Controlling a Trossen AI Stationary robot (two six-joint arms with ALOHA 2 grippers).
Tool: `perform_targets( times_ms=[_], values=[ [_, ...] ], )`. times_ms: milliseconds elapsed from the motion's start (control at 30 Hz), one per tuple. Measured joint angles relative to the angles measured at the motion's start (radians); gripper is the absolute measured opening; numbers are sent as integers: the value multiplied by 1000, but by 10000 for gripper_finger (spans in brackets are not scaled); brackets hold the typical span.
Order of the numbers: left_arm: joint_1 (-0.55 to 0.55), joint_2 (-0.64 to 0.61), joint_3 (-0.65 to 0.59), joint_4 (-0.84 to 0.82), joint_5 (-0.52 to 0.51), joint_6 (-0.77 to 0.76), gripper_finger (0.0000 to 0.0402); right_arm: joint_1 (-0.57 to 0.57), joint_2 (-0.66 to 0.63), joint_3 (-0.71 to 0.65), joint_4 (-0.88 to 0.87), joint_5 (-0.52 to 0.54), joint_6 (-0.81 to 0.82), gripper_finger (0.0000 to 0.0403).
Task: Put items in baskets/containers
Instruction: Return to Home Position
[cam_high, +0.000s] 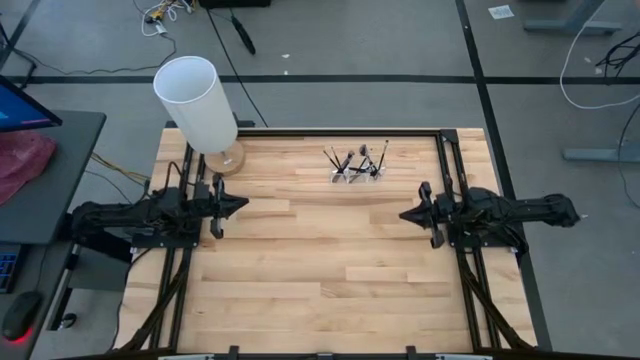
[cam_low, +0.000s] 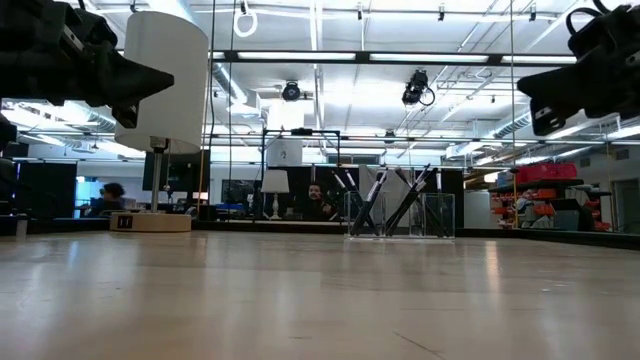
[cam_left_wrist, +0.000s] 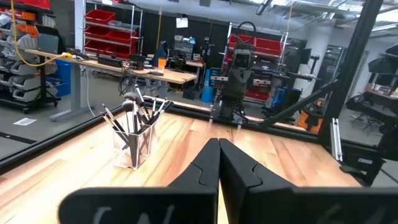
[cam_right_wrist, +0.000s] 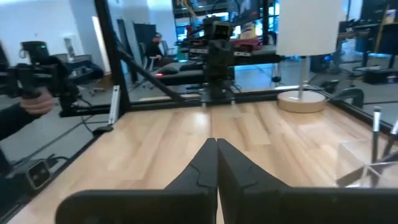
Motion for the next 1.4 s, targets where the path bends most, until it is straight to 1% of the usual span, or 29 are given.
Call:
perform_targets(
  times_ms=[133, 300, 567, 867, 1067, 1200, 1400],
  values=[
    [-6, 0, 0, -11, -1, 2, 5, -19, 11, 0, -1, -6, -11, 2],
    [-7, 2, -1, -38, 1, 26, 5, -21, 32, 0, -5, 17, -102, 6],
    [-7, 2, -1, -36, 0, 26, 5, -21, 33, 0, -5, 17, -105, 21],
    [-7, 2, -1, -36, 0, 26, 5, -10, 29, 0, -4, 20, -105, 20],
    [-53, -4, -2, -32, -17, 26, 5, -5, -30, 1, -2, 9, -106, 20],
    [-58, -4, -2, -31, -17, 26, 5, -5, -29, 2, 32, 8, -106, 20],
    [-58, -4, -2, -31, -17, 26, 5, -6, -29, 2, 29, 8, -106, 20]
  ],
)
